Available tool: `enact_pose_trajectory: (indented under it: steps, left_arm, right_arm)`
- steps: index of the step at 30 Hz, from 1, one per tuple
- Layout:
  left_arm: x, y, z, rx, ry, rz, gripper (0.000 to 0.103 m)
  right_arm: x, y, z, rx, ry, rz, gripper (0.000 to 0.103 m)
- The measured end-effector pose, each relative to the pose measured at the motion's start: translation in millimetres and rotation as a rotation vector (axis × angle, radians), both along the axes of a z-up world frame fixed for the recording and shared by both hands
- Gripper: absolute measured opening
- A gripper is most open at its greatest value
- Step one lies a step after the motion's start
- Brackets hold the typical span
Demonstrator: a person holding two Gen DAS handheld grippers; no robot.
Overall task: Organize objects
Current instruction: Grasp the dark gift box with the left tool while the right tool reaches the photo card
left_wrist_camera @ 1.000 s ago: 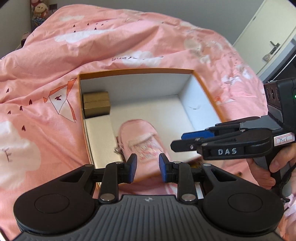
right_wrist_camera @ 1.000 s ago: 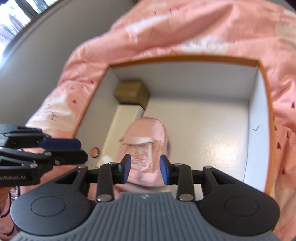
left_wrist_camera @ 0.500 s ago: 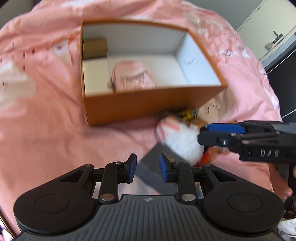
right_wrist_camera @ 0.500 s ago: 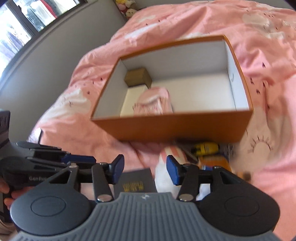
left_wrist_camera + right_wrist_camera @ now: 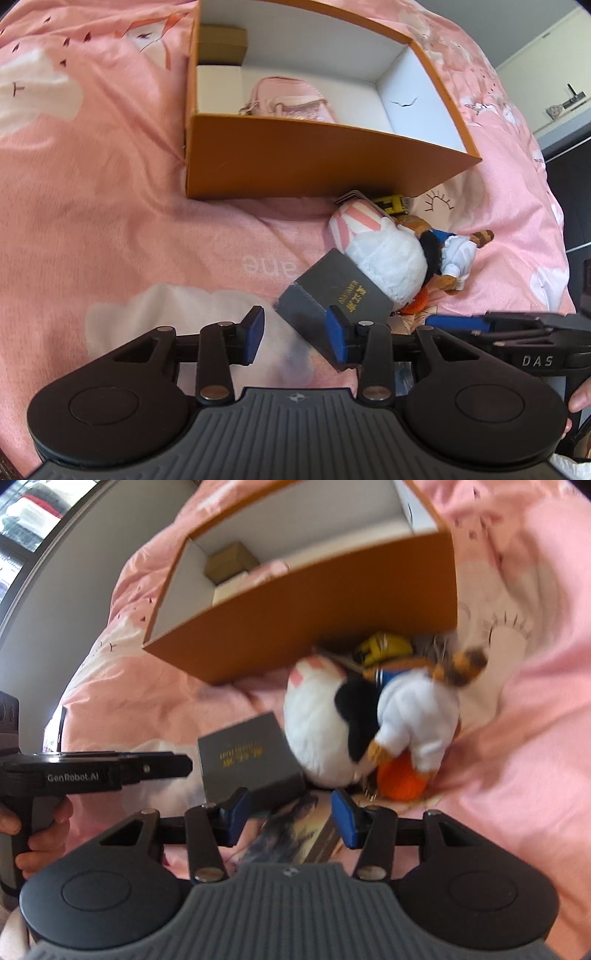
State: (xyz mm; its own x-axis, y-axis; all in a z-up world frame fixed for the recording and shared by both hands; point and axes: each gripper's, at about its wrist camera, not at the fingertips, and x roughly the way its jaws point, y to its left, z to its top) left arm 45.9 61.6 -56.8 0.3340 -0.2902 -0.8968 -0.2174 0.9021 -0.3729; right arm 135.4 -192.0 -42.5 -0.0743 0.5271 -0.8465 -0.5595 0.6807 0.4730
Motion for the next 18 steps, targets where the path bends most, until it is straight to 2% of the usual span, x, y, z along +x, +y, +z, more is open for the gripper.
enact_pose_trajectory:
  steps: [5,10,18]
  left_arm:
    - [1,1,-7,-0.005,0.019,-0.007,0.051]
    - [2,0,-8,-0.007,0.021,-0.010,0.053]
    - [3,0,-8,-0.010,0.026,-0.009,0.054]
  right_arm:
    - [2,0,-20,-0.056,0.079,-0.018,0.046]
    - [5,0,-37,-0.085,0.147,-0.036,0.046]
    - [1,9,-44,-0.122,0.142,-0.003,0.047]
